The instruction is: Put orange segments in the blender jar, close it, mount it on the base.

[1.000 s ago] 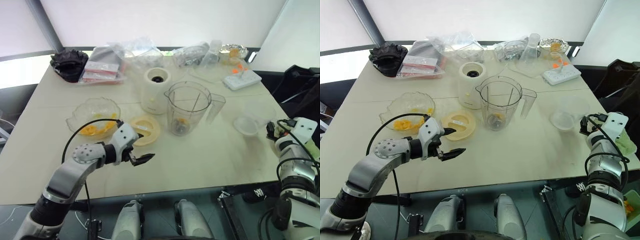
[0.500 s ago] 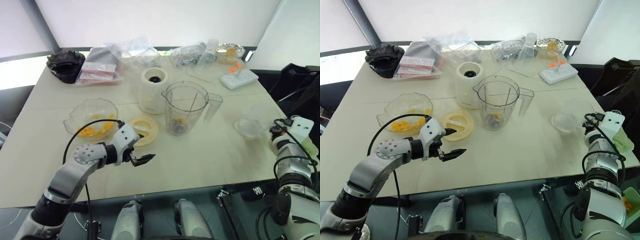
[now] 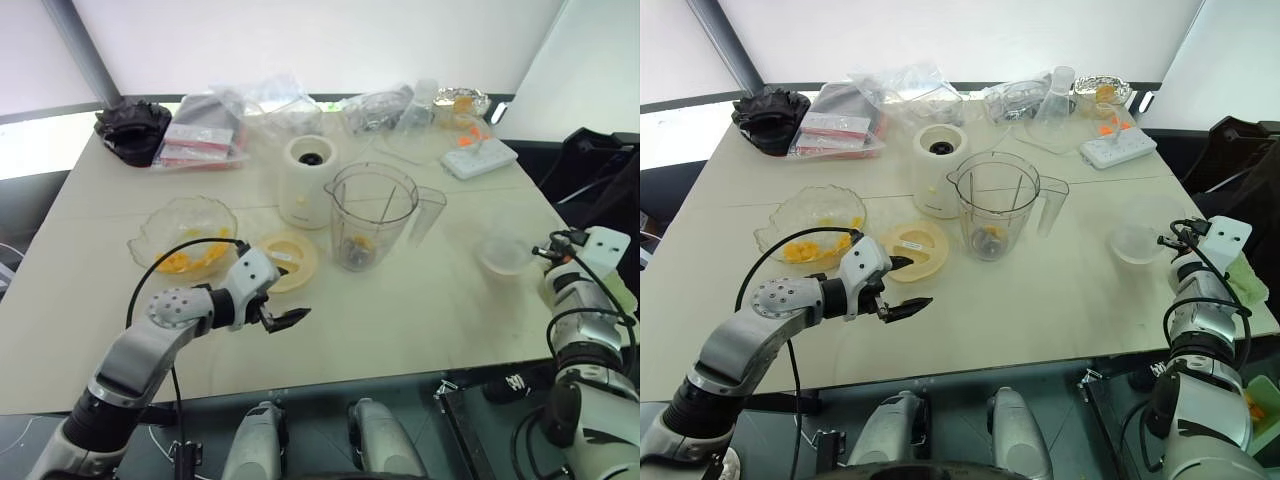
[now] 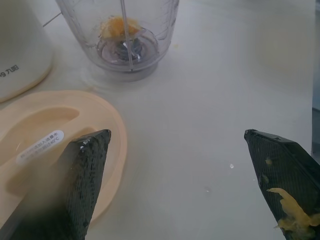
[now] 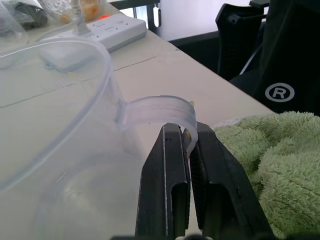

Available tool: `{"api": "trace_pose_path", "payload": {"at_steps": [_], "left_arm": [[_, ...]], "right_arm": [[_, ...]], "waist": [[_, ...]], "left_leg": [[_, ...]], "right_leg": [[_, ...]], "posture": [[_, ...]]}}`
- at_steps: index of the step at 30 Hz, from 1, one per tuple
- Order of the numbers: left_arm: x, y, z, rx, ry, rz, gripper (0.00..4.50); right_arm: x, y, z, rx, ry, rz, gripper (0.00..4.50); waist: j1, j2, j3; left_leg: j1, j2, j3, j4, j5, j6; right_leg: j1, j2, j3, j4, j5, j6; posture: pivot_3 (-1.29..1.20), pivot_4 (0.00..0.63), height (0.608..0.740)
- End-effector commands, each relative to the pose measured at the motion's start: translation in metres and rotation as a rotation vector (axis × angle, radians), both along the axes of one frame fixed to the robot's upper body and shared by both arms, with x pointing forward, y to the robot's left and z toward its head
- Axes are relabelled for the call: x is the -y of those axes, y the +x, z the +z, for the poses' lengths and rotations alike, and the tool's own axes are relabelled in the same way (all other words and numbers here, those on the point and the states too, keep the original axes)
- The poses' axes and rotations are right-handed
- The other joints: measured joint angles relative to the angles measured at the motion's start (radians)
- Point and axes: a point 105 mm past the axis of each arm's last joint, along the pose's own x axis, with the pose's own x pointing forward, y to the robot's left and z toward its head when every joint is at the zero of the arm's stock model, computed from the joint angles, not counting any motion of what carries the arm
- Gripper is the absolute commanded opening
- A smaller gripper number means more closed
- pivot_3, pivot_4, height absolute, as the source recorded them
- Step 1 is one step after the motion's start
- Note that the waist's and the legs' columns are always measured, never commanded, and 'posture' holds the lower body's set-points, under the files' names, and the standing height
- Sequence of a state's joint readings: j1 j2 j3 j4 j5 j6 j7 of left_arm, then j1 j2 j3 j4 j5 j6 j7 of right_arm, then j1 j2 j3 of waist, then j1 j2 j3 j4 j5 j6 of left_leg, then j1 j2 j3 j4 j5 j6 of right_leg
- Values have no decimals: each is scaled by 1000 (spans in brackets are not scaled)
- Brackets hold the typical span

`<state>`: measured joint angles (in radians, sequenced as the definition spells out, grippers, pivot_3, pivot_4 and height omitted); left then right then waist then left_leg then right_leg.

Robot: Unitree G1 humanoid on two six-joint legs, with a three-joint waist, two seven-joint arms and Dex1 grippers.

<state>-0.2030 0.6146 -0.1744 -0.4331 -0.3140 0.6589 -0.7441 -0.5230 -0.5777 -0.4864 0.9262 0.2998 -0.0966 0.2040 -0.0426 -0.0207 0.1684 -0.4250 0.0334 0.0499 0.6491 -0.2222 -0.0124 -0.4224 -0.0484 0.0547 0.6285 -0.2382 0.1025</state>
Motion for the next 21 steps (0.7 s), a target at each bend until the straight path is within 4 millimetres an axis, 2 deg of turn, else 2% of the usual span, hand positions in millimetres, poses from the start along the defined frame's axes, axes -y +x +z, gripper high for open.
{"api": "trace_pose_path", "payload": {"at_steps": [1, 8, 14, 21], "left_arm": [[3, 2, 12, 52, -37, -2, 4500], [12, 4, 25, 79, -189, 23, 4500], [10, 7, 25, 90, -193, 31, 4500], [11, 8, 22, 97, -182, 28, 4500]], "right_arm": [[-1, 0, 14, 64, -5, -5, 61], [-25, 4, 53, 200, -8, 32, 61], [-35, 0, 85, 277, -14, 45, 61], [-52, -3, 139, 360, -58, 113, 61]], "waist": [[-1, 0, 0], [-2, 1, 0], [-1, 2, 1], [0, 2, 1]], "left_leg": [[0, 0, 0, 0, 0, 0], [0, 0, 0, 0, 0, 0], [0, 0, 1, -1, 0, 0], [-1, 1, 1, -1, 0, 0]], "right_leg": [[0, 0, 0, 0, 0, 0], [-1, 0, 0, 1, 0, 0], [-2, 0, 0, 1, 0, 0], [-2, 0, 0, 1, 0, 0]], "posture": [[0, 150, 740], [0, 150, 740], [0, 150, 740], [0, 150, 740]]}}
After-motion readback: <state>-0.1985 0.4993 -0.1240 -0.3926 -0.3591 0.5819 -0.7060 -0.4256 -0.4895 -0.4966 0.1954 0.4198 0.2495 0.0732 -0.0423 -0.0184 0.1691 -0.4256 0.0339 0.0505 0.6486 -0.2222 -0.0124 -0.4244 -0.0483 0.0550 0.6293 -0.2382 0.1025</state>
